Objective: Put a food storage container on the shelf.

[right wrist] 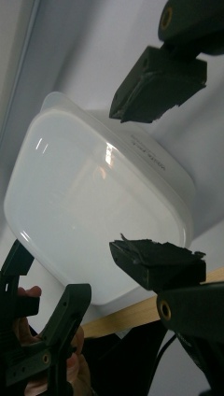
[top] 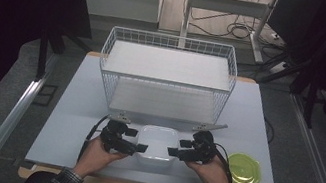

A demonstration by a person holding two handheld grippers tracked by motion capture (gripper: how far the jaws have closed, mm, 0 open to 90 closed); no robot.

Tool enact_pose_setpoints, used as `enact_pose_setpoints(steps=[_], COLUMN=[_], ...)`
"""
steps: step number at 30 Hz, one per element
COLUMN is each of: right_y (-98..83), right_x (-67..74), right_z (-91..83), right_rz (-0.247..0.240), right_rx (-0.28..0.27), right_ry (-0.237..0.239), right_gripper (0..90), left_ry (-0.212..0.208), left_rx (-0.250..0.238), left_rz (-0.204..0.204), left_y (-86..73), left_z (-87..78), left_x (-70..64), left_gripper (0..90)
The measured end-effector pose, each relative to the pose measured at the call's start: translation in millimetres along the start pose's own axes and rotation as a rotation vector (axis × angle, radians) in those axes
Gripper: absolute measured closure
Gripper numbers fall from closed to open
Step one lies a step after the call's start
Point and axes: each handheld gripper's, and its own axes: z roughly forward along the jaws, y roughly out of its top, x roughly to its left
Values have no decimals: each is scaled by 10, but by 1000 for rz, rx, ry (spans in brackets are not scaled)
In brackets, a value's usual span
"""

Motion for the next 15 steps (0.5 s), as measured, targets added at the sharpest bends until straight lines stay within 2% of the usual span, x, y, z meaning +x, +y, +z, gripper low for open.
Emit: enact_pose_setpoints(steps=[1,4,5,6,7,8,10,11,15], right_y=[22,50,60,60,48,48,35,21,-17], right_x=[-6,-9,-20,-20,-21,-21,14,63,125], right_z=[26,27,-2,-2,-26,-26,-53,-84,-136], right_rz=[5,16,41,41,68,68,83,87,86], right_rx=[7,22,28,28,29,29,32,31,14], right_ry=[15,10,9,9,10,10,-3,-19,-30], right_gripper=[343,374,437,437,473,473,505,541,601], left_ry=[-1,-6,-25,-25,-33,-37,-24,0,23], left_rx=[4,15,18,18,24,28,36,44,40], left_rz=[-1,-30,-74,-74,-98,-108,-108,-92,-80], left_y=[3,0,-11,-11,-15,-17,-16,-17,-35], left_z=[1,-9,-11,-11,-15,-19,-37,-68,-125], left_x=[1,7,19,19,21,17,-23,-81,-147], left_gripper=[246,261,285,299,313,313,337,361,433])
